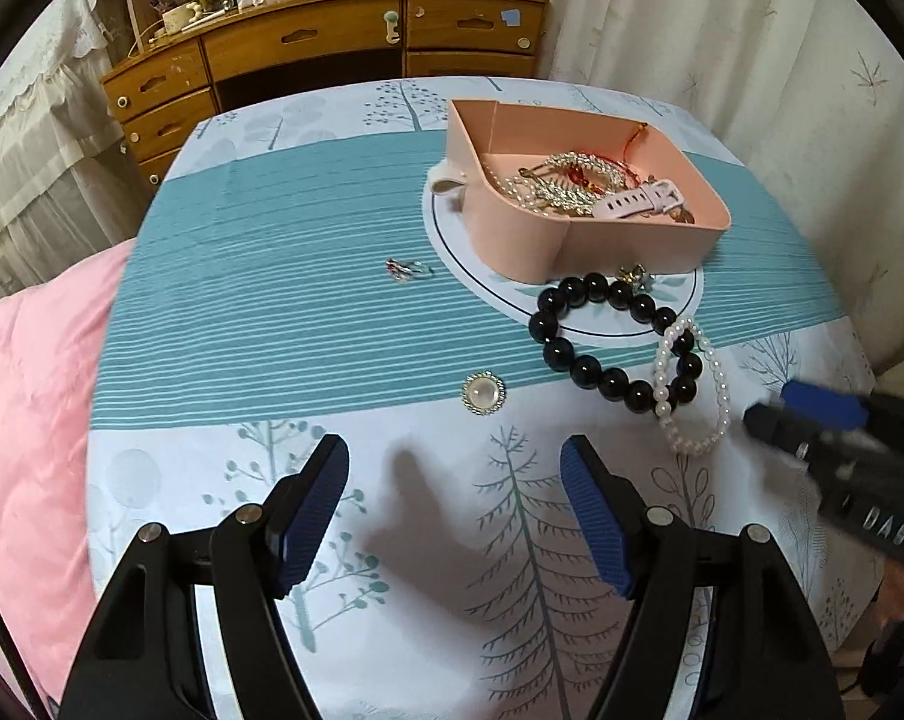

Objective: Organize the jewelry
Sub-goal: 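Move both open tools back toward the remaining jewelry, then grasp the round pearl brooch with the left tool while the right tool grasps and lifts the pearl bracelet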

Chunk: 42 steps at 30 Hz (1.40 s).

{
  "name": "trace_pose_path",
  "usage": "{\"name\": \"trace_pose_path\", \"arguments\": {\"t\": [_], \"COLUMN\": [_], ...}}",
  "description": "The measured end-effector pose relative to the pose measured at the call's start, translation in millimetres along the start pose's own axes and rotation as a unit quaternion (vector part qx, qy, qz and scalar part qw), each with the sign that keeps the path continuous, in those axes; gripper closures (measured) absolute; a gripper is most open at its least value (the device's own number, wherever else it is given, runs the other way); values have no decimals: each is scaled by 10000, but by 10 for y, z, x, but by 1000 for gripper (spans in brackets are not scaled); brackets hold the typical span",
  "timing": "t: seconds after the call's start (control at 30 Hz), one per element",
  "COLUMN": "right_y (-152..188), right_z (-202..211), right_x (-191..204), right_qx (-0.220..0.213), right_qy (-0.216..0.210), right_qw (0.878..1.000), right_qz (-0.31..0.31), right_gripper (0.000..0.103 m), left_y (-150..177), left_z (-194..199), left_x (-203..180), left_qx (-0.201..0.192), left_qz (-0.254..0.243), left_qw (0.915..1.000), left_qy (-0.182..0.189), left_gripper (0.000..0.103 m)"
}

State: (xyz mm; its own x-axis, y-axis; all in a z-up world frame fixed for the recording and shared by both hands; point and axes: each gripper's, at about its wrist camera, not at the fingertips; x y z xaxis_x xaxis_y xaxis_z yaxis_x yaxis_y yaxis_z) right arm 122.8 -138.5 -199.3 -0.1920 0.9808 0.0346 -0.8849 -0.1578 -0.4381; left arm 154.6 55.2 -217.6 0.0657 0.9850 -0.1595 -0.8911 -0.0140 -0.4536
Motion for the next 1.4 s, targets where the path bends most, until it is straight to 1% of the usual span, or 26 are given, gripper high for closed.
{"name": "trace_pose_path", "arguments": {"t": [0.1, 0.17, 0.3, 0.37, 0.43, 0.5, 0.57, 0.67, 0.77, 0.8, 0.83, 0.9, 0.93, 0.97, 1.0, 1.07, 1.27, 1.33, 1.4], "right_y": [78, 104, 97, 71, 35, -15, -55, -99, -148, -166, -176, -183, -181, -175, -170, -162, -175, -213, -276], "right_z": [-58, -88, -161, -186, -205, -227, -246, -270, -296, -305, -311, -317, -315, -312, -308, -305, -283, -258, -199], "right_x": [24, 35, 23, 4, -4, -5, -18, -1, 71, 97, 110, 115, 105, 89, 77, 61, 11, -14, -56], "right_qx": [70, 64, 83, 66, 82, 115, 135, 177, 265, 290, 292, 268, 260, 257, 250, 240, 264, 343, 305], "right_qy": [-42, -77, -63, -149, -210, -237, -277, -197, -58, -5, 24, 36, 2, -40, -72, -129, -241, -263, -288], "right_qw": [10000, 9999, 9999, 9998, 9997, 9997, 9995, 9994, 9976, 9967, 9961, 9956, 9957, 9960, 9961, 9963, 9973, 9979, 9988], "right_qz": [-45, -65, -94, -110, -59, 4, 11, 231, 635, 759, 830, 901, 884, 855, 842, 820, 646, 481, 267], "right_gripper": [63, 66, 71, 73, 74, 74, 74, 80, 81, 83, 89, 93, 93, 93, 93, 94, 95, 96, 96], "left_y": [10, 14, -13, -33, -59, -86, -100, -123, -140, -146, -153, -151, -145, -139, -132, -120, -96, -88, -61], "left_z": [-50, -85, -181, -222, -260, -320, -361, -370, -384, -388, -391, -393, -394, -390, -388, -384, -370, -365, -349], "left_x": [-51, -86, -166, -209, -243, -269, -283, -297, -280, -263, -240, -229, -234, -240, -245, -264, -272, -274, -268], "left_qx": [-56, -97, -131, -173, -200, -164, -152, -195, -227, -222, -216, -234, -246, -264, -277, -303, -334, -338, -319], "left_qz": [-42, -78, -206, -287, -346, -386, -396, -376, -271, -191, -92, -67, -85, -92, -99, -169, -173, -177, -192], "left_qw": [10000, 9999, 9997, 9993, 9990, 9986, 9984, 9983, 9988, 9991, 9994, 9994, 9993, 9993, 9993, 9992, 9990, 9989, 9990], "left_qy": [-16, -31, -74, -160, -203, -317, -366, -394, -352, -302, -242, -263, -268, -250, -247, -220, -247, -280, -261], "left_gripper": [32, 35, 35, 36, 41, 52, 58, 59, 59, 60, 60, 62, 64, 69, 77, 86, 86, 86, 86]}}
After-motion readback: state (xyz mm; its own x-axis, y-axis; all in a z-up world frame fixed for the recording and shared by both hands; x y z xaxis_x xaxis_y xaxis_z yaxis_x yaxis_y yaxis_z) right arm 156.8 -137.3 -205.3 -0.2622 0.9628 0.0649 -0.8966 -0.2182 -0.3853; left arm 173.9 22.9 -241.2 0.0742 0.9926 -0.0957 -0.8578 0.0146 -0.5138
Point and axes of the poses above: each gripper's, at about its wrist camera, not at the fingertips, and z roughly against the way its jaws point, x to its left, y to its underside, and after that the axes turned 9 degrees about z, right-handed
